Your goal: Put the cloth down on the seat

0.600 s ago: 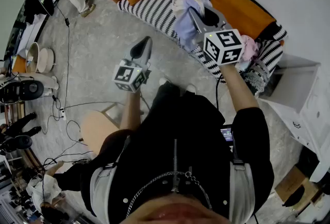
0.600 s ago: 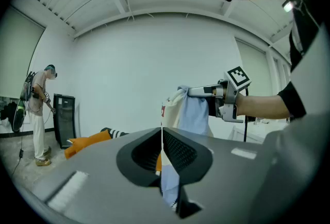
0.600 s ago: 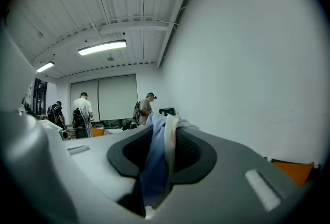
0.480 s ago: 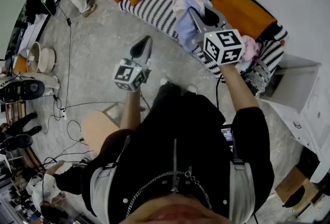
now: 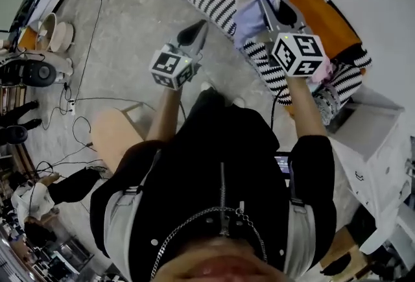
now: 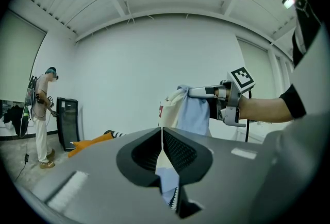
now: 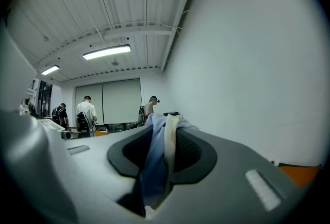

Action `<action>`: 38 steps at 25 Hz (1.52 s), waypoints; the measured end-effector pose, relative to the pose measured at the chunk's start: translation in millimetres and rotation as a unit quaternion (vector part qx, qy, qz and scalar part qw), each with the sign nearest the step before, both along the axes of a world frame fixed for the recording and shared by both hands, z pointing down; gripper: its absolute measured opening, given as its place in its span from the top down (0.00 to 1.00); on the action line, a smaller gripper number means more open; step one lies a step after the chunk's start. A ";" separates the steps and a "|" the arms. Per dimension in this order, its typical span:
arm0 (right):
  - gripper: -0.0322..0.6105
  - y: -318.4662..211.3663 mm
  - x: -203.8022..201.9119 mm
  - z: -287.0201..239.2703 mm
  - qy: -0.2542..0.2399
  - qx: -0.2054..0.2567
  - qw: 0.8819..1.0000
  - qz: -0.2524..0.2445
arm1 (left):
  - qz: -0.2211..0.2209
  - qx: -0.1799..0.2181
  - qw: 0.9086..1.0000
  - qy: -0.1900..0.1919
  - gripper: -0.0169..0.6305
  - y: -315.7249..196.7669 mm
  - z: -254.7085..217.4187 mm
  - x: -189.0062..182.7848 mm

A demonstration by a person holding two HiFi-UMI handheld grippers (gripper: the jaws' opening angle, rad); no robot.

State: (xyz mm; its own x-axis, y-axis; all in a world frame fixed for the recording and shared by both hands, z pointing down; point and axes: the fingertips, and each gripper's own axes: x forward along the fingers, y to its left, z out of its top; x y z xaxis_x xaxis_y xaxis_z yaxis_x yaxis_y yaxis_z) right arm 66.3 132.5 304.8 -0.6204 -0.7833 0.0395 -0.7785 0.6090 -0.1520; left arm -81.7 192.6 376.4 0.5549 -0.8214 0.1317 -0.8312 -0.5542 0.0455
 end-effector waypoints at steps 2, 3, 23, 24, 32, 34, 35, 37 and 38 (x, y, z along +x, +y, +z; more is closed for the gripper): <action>0.79 0.7 2.8 -1.9 -0.002 0.006 1.000 -0.005 | 0.000 -0.002 1.000 -0.001 0.95 -1.0 0.3 5.8; 0.79 2.1 1.9 -3.1 -0.002 0.009 1.000 -0.009 | 0.001 -0.001 1.000 -0.001 0.95 -0.2 -1.4 7.0; 0.79 27.6 22.9 -5.2 0.002 0.010 1.000 -0.013 | 0.026 -0.002 1.000 -0.012 0.95 12.6 -3.4 38.5; 0.79 27.1 25.7 -4.9 0.002 0.009 1.000 -0.012 | 0.025 -0.002 1.000 -0.012 0.95 10.9 -3.1 40.8; 0.79 20.7 46.5 -1.5 0.002 0.008 1.000 -0.005 | 0.031 -0.006 0.999 -0.014 0.95 1.7 1.4 58.3; 0.79 22.0 49.1 0.2 0.003 0.007 1.000 -0.005 | 0.030 -0.009 0.999 -0.014 0.95 3.5 2.8 60.7; 0.79 22.8 49.5 0.7 0.003 0.008 1.000 -0.005 | 0.029 -0.011 0.999 -0.014 0.95 4.4 3.7 60.9; 0.79 24.3 48.1 1.1 0.003 0.008 1.000 -0.005 | 0.028 -0.013 0.999 -0.016 0.95 6.5 5.3 59.2; 0.79 24.7 46.9 1.3 0.002 0.008 1.000 -0.006 | 0.027 -0.014 0.999 -0.017 0.95 7.3 5.9 57.9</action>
